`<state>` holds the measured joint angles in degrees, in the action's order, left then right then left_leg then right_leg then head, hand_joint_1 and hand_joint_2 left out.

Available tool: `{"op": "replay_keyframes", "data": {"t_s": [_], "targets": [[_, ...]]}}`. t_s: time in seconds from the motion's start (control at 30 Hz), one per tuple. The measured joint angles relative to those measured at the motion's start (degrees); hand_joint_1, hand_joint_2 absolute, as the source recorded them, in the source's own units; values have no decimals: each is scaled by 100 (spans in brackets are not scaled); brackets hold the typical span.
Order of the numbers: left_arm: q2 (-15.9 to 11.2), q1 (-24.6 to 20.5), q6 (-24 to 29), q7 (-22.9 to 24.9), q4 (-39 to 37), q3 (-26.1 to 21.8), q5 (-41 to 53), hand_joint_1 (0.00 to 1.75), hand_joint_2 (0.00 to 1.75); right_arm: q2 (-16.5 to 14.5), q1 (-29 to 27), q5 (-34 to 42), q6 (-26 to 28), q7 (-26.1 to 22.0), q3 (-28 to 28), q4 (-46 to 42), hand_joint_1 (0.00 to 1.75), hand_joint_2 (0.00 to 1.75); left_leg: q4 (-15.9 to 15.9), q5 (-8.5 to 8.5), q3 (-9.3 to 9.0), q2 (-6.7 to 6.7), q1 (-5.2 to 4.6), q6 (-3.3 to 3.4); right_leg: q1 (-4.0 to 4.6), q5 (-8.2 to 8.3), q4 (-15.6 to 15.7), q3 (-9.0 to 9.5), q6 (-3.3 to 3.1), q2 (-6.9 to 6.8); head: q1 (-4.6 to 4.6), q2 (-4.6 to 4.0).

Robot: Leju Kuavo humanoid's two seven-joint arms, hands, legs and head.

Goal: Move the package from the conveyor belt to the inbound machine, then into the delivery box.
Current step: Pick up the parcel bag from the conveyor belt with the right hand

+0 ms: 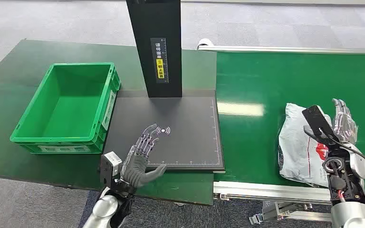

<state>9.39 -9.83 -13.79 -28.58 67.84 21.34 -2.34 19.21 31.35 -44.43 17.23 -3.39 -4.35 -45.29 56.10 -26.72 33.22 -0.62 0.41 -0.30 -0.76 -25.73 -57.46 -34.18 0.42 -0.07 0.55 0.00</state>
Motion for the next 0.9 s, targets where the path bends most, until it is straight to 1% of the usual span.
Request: {"op": "replay_keyframes", "data": {"t_s": [0.07, 0.2, 0.27, 0.43, 0.5, 0.6, 0.73, 0.77, 0.87, 0.9], "targets": [[-8, -4, -1, 4, 0, 11, 0, 0, 175, 53, 65, -114, -176, 146, 45, 142, 0, 175, 0, 0, -1, 3, 0, 0, 0, 0, 0, -2, 0, 1, 2, 0], [-18, -75, -34, 33, -7, 44, -19, 0, 175, 311, 302, -663, -1255, 752, 353, 750, 0, 175, -1, 0, 1, 1, 2, 0, 2, -1, 0, -5, 0, 2, 1, 0], [-19, -129, -47, 42, -22, 47, -35, 0, 175, 410, 364, -790, -1510, 847, 503, 987, 0, 175, -1, 0, 3, 1, 2, 0, 2, -1, 0, -4, 0, 1, 3, 0], [-19, -205, -52, 50, -52, 61, -44, 0, 175, 550, 478, -837, -1600, 875, 702, 1328, 0, 175, 0, 0, 1, 5, 2, 0, 2, -1, 0, -4, 0, 3, 2, 0], [-18, -223, -52, 58, -61, 71, -48, 0, 175, 579, 516, -892, -1747, 905, 766, 1417, 0, 175, 0, 0, 0, 4, 2, 0, 1, -1, 0, -5, 0, 3, 2, 0], [-15, -279, -54, 79, -114, 95, -67, 0, 175, 648, 541, -1017, -2258, 899, 922, 1551, 0, 175, 0, 0, 0, 2, 2, 0, 1, -1, 0, -5, 0, 2, 2, 0], [-4, -371, -60, 91, -219, 143, -109, 0, 175, 762, 493, -931, -2865, 541, 1104, 1670, 2, 175, 0, 0, -1, 3, 2, 0, 1, -1, 0, -5, 0, 3, 2, 0], [-1, -382, -62, 94, -242, 152, -111, 0, 175, 797, 465, -874, -2986, 453, 1141, 1681, 40, 175, 0, 0, -1, 3, 2, 0, 1, -1, 0, -4, 1, 3, 2, 0], [2, -398, -63, 106, -290, 176, -111, 0, 175, 871, 372, -727, -3198, 292, 1239, 1685, 168, 175, 0, -1, -1, 3, 2, 0, 2, -2, 0, -4, 1, 3, 2, 0], [3, -400, -63, 109, -297, 180, -110, 0, 175, 885, 349, -685, -3237, 259, 1272, 1682, 175, 175, 0, -1, -2, 3, 2, 0, 2, -2, 0, -4, 1, 3, 2, 0]]}}
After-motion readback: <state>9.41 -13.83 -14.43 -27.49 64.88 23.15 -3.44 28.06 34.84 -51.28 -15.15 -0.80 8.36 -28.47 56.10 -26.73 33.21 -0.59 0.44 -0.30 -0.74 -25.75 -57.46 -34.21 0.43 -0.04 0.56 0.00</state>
